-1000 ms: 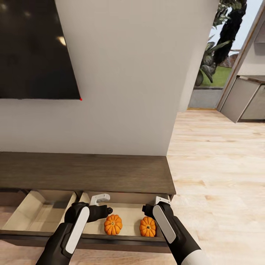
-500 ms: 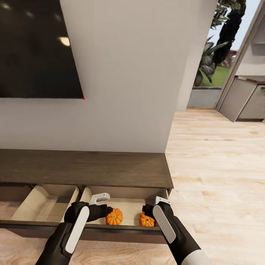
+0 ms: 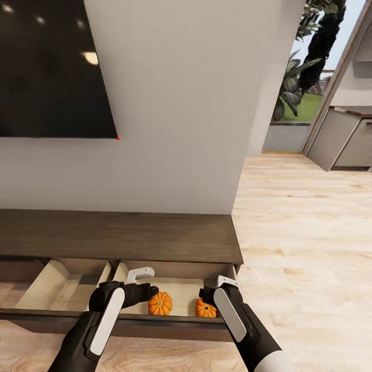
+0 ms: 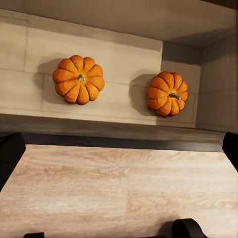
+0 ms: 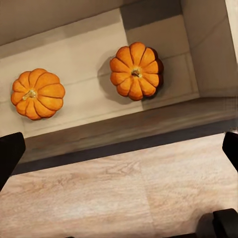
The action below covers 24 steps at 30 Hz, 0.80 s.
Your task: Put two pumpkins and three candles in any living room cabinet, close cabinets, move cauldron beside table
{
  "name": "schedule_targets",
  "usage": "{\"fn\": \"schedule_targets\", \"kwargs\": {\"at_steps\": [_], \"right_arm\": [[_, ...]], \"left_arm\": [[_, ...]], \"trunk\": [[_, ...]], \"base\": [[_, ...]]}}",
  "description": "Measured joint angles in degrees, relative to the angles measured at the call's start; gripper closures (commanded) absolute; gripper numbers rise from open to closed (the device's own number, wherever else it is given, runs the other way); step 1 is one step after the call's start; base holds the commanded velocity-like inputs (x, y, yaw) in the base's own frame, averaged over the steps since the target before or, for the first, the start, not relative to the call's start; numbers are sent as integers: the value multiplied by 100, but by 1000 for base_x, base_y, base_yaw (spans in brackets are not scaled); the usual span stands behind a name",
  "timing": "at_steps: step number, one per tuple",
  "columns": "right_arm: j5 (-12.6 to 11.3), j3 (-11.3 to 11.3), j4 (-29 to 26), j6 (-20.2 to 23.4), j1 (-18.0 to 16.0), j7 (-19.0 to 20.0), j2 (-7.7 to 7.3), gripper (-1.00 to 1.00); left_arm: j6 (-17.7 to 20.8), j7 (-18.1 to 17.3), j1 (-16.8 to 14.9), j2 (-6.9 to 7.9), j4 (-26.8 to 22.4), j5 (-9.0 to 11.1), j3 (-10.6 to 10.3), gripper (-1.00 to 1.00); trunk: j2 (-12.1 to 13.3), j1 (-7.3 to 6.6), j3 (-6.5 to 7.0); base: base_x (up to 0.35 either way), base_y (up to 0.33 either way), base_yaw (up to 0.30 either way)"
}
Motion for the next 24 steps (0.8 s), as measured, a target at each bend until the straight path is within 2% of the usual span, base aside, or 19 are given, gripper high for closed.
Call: {"fn": "schedule_targets", "kwargs": {"at_steps": [14, 24], "right_arm": [[0, 0, -1, 0, 2, 2, 0, -100], [0, 6, -1, 0, 4, 2, 7, -100]], "left_arm": [[-5, -3, 0, 0, -12, -21, -35, -100], [9, -3, 0, -5, -12, -22, -35, -100]], "trunk": [[0, 0, 0], [0, 1, 0]], "base": [[-114, -65, 0], [-174, -85, 0]]}}
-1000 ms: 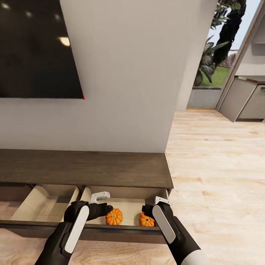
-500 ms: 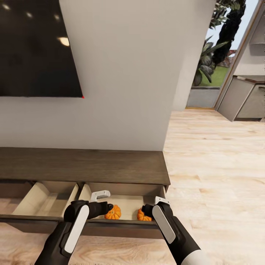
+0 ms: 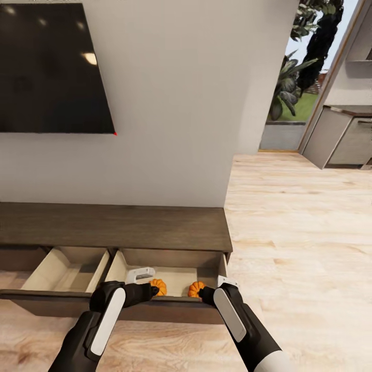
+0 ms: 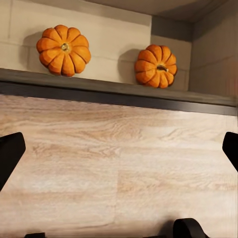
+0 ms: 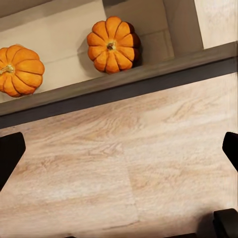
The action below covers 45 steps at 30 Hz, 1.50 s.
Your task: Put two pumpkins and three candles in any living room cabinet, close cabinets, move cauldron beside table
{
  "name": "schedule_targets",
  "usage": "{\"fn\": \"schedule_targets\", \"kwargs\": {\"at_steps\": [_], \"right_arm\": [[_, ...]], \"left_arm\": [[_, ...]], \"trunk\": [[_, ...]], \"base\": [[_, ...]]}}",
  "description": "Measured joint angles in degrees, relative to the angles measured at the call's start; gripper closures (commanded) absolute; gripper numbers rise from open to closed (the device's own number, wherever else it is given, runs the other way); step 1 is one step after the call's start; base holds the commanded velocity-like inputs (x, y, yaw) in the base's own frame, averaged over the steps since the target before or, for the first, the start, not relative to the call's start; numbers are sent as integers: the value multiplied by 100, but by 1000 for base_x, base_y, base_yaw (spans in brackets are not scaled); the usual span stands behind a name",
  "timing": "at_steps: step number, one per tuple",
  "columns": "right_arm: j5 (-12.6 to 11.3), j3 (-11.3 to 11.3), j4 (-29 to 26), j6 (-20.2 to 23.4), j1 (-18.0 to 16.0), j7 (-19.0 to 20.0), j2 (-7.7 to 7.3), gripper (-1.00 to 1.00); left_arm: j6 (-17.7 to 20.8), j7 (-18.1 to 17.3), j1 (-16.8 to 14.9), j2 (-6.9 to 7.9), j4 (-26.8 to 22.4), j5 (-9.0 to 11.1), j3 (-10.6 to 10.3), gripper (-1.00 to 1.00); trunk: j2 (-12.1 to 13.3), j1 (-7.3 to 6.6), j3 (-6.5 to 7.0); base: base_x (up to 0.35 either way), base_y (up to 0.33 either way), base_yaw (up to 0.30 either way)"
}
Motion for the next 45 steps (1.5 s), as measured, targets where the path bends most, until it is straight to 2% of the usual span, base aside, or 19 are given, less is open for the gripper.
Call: {"fn": "schedule_targets", "kwargs": {"at_steps": [18, 26, 45], "right_arm": [[9, -10, -17, -3, 4, -2, -31, -100], [9, -5, -18, -6, 4, -2, -33, -100], [17, 20, -9, 0, 4, 7, -25, -100]], "left_arm": [[-64, 16, 0, -45, 50, -8, -21, -100], [-78, 26, 1, -43, 61, -9, -256, -100], [-52, 27, 0, -54, 61, 6, -297, -100]], "trunk": [[0, -1, 0], [0, -2, 0], [0, 0, 0]], "base": [[-53, -26, 0], [-24, -103, 0], [-140, -3, 0]]}}
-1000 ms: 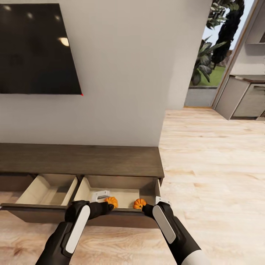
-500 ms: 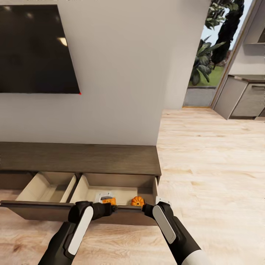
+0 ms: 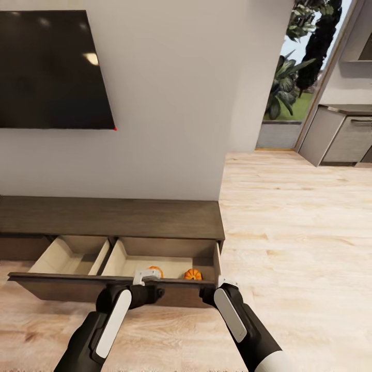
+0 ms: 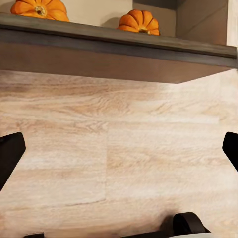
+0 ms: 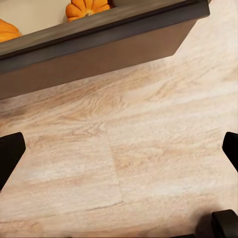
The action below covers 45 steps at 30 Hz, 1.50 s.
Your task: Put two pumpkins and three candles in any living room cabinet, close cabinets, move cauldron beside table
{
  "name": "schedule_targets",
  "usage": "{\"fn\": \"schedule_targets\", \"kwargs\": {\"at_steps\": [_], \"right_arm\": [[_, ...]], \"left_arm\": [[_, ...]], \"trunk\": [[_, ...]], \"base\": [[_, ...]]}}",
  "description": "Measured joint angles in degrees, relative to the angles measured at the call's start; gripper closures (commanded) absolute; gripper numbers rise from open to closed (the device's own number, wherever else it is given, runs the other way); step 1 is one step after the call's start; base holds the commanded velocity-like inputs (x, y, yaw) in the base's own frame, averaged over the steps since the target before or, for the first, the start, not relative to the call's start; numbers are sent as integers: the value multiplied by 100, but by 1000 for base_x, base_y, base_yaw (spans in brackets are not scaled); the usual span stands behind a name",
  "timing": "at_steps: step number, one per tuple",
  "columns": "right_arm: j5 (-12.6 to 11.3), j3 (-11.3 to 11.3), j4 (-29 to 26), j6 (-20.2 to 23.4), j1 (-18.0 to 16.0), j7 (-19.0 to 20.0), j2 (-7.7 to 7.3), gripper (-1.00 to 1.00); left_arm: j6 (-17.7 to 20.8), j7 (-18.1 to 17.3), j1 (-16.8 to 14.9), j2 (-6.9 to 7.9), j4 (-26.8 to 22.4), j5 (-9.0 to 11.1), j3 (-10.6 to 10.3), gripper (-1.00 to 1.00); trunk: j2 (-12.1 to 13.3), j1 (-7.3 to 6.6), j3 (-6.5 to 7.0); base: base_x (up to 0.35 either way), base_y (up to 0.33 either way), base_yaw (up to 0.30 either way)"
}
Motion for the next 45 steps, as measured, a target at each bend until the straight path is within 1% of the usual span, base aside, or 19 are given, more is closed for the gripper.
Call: {"fn": "schedule_targets", "kwargs": {"at_steps": [9, 15, 19, 24, 28, 32, 36, 41, 42, 43, 45], "right_arm": [[1, 1, 0, 0, 0, 0, 6, -100], [0, 9, 0, 1, 0, -2, 7, -100], [1, 10, 0, 1, 0, -4, 4, -100], [-11, 2, 11, 0, 0, 0, 0, -100], [-10, -2, 17, -4, 0, 0, -6, -100], [28, 12, 17, -14, 0, 6, -13, -100], [57, 17, 48, -28, 0, 8, -17, -100], [66, 16, 41, -26, 0, 9, -16, -100], [76, 12, 49, -26, 0, 9, -24, -100], [81, 15, 51, -26, 0, 9, -25, -100], [86, 12, 54, -34, 9, 9, -26, -100]], "left_arm": [[0, 1, 3, -1, 0, 3, -9, -100], [0, 2, 5, -2, 0, 2, -10, -100], [-10, 0, 7, -2, 0, 4, -8, -100], [-48, 5, 5, 2, 0, 11, 58, -100], [-75, -2, 2, 17, 6, 7, 88, -100], [-111, 7, 3, 9, 8, -8, 68, -100], [-373, 10, 3, 12, 17, -34, 43, -100], [-549, 8, 5, 17, 110, -39, 4, -100], [-910, 11, 5, 31, 335, -52, -6, -100], [-1033, 12, 6, 40, 418, -54, -5, -100], [-1162, 11, 3, 53, 475, -81, 0, -100]], "trunk": [[0, -1, 0], [0, 1, 0], [0, -1, 0], [0, -2, 0], [-159, 85, -71], [-320, 173, -143], [-480, 261, -215], [-681, 371, -305], [-721, 393, -323], [-761, 415, -341], [-841, 459, -377]], "base": [[-137, 0, 0], [-268, 0, 0], [-120, 0, 0], [-12, 0, 0], [0, 0, 0], [0, 0, 0], [0, 0, 0], [0, 0, 0], [0, 0, 0], [0, 0, 0], [0, 0, 0]]}}
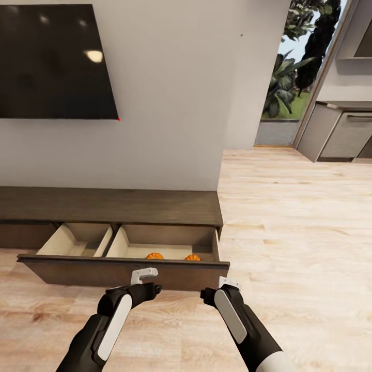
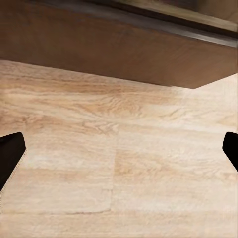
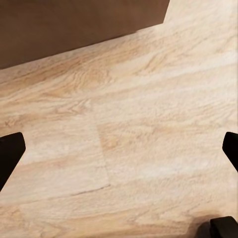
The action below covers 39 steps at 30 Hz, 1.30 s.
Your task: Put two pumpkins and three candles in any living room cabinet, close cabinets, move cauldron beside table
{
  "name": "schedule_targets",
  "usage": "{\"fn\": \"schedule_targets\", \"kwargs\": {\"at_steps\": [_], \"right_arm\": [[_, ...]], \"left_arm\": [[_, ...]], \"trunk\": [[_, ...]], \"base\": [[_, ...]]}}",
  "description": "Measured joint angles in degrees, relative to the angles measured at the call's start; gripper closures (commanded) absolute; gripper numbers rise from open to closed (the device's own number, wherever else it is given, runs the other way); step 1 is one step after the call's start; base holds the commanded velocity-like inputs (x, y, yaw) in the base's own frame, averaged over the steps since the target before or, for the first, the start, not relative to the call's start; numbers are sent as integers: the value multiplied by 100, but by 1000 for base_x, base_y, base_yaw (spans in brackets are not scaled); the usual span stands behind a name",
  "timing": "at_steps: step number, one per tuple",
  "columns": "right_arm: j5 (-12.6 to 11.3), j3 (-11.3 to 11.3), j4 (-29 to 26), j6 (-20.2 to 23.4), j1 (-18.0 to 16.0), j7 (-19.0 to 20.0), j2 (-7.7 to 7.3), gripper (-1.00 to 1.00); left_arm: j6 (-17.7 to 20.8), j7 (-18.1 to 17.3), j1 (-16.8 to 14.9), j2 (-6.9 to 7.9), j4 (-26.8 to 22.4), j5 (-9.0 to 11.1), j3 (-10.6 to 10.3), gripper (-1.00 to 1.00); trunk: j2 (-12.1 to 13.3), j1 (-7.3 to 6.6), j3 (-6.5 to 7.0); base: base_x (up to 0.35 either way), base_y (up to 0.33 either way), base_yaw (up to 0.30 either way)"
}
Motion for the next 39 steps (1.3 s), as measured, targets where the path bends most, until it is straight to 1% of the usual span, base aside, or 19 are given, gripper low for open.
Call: {"fn": "schedule_targets", "kwargs": {"at_steps": [3, 8, 11, 13, 14, 16, 17, 18, 19, 21, 24, 26, 28, 31, 33, 35, 37, 38, 39], "right_arm": [[5, -2, 17, -22, 6, 0, -19, -100], [11, -1, 37, -90, 8, -1, -177, -100], [6, 6, 53, -252, 8, 3, -202, -100], [21, 16, 116, -337, 8, 3, -201, -100], [61, 20, 175, -379, 8, 3, -197, -100], [311, 112, 376, -443, 9, -1, -178, -100], [452, 162, 441, -454, 7, -3, -164, -100], [525, 182, 466, -460, 6, -4, -158, -100], [693, 218, 512, -469, 5, -5, -141, -100], [807, 234, 541, -472, 7, -4, -129, -100], [857, 241, 557, -523, 6, -1, -120, -100], [873, 255, 560, -691, 8, -1, -116, -100], [862, 266, 563, -884, 8, -1, -114, -100], [862, 273, 563, -983, 8, -1, -112, -100], [867, 274, 562, -1021, 8, -2, -116, -100], [866, 280, 566, -1194, 8, -3, -123, -100], [862, 293, 568, -1570, 8, 6, -136, -100], [864, 298, 570, -1802, 11, 51, -146, -100], [864, 300, 571, -1857, 13, 86, -152, -100]], "left_arm": [[-189, -4, 1, 5, 70, -79, 32, -100], [-400, -6, 4, 14, 111, -163, 52, -100], [-533, -6, 2, 15, 121, -193, 44, -100], [-594, -6, 9, 15, 123, -262, 40, -100], [-648, -7, 11, 15, 126, -310, 42, -100], [-815, -8, 17, 15, 131, -420, 45, -100], [-885, -9, 19, 15, 132, -441, 47, -100], [-921, -8, 20, 15, 134, -449, 49, -100], [-1025, -9, 21, 15, 157, -464, 52, -100], [-1178, -9, 27, 28, 245, -482, 55, -100], [-1460, -8, 31, 62, 352, -496, 55, -100], [-1579, -6, 35, 83, 371, -503, 51, -100], [-1625, -6, 43, 90, 377, -505, 54, -100], [-1699, -3, 50, 93, 380, -510, 52, -100], [-1823, -5, 55, 94, 380, -513, 55, -100], [-1991, -6, 60, 99, 380, -520, 55, -100], [-2239, -6, 65, 105, 396, -664, 53, -100], [-2496, -3, 72, 103, 411, -960, 48, -100], [-2586, -3, 73, 102, 422, -1060, 46, -100]], "trunk": [[-120, 66, -54], [-321, 176, -144], [-441, 242, -197], [-521, 286, -233], [-562, 308, -251], [-642, 352, -287], [-682, 373, -305], [-722, 395, -323], [-762, 417, -341], [-842, 461, -377], [-963, 527, -431], [-1043, 571, -467], [-1123, 615, -503], [-1243, 681, -557], [-1324, 725, -592], [-1404, 769, -628], [-1484, 813, -664], [-1524, 835, -682], [-1564, 857, -700]], "base": [[0, 0, 0], [0, 0, 0], [0, 0, 0], [0, 0, 0], [0, 0, 0], [0, 0, 0], [0, 0, 0], [0, 0, 0], [0, 0, 0], [0, 0, 0], [0, 0, 0], [0, 0, 0], [0, 0, 0], [0, 0, 0], [0, 0, 0], [0, 0, 0], [0, 0, 0], [0, 0, 0], [0, 0, 0]]}}
